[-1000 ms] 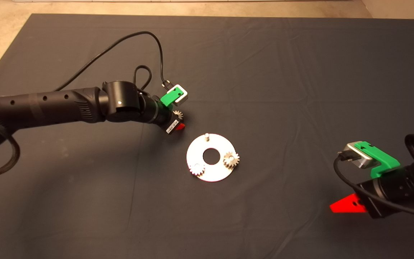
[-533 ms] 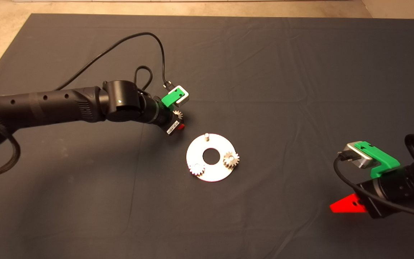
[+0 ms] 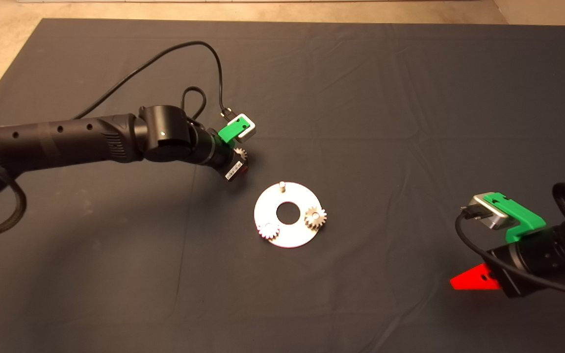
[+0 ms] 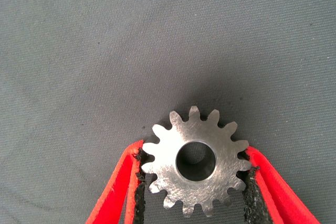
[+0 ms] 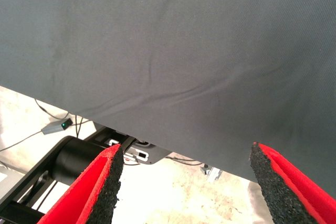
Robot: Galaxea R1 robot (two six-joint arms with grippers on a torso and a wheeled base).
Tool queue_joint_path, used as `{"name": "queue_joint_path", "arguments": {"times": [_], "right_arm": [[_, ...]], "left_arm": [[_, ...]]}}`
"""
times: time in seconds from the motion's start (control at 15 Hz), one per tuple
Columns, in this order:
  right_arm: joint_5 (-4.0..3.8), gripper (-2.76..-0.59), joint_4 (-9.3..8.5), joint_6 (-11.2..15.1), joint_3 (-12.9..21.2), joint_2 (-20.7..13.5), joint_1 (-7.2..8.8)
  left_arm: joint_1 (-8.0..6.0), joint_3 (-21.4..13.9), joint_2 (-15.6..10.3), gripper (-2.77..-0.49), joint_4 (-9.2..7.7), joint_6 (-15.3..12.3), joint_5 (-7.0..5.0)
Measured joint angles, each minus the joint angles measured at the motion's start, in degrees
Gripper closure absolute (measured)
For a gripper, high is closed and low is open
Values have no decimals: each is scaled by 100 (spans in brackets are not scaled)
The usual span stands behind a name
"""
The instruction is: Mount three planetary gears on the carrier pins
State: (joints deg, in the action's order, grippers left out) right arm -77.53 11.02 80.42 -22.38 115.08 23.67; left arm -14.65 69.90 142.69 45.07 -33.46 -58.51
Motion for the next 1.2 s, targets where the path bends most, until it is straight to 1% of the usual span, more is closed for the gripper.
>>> {"name": "queue_joint_path", "arguments": {"times": [0.53, 0.8, 0.87, 0.93, 1.0, 1.07, 1.13, 1.2], "right_arm": [[0, -178, 0, 0, 0, 0, 0], [5, -178, 0, -2, 0, 0, 0], [49, -178, 0, -2, 0, 0, 0], [81, -178, -2, -2, 0, 0, 0], [90, -178, -2, -4, 0, 0, 0], [90, -178, -2, -4, 0, 0, 0], [96, -178, -2, -3, 0, 2, 0], [101, -178, -1, -4, 0, 4, 0]], "left_arm": [[0, -6, -13, -88, -9, 11, 17], [0, -15, -14, -76, -37, 11, 11], [0, -26, -27, -76, -56, 11, 11], [-1, -55, -51, -75, -100, 9, 11], [-1, -129, -94, -70, -219, 11, -16], [-19, -238, -143, -70, -453, 11, -72], [-48, -399, -176, -69, -606, 11, -122], [-95, -546, -187, -64, -678, 9, -144]]}}
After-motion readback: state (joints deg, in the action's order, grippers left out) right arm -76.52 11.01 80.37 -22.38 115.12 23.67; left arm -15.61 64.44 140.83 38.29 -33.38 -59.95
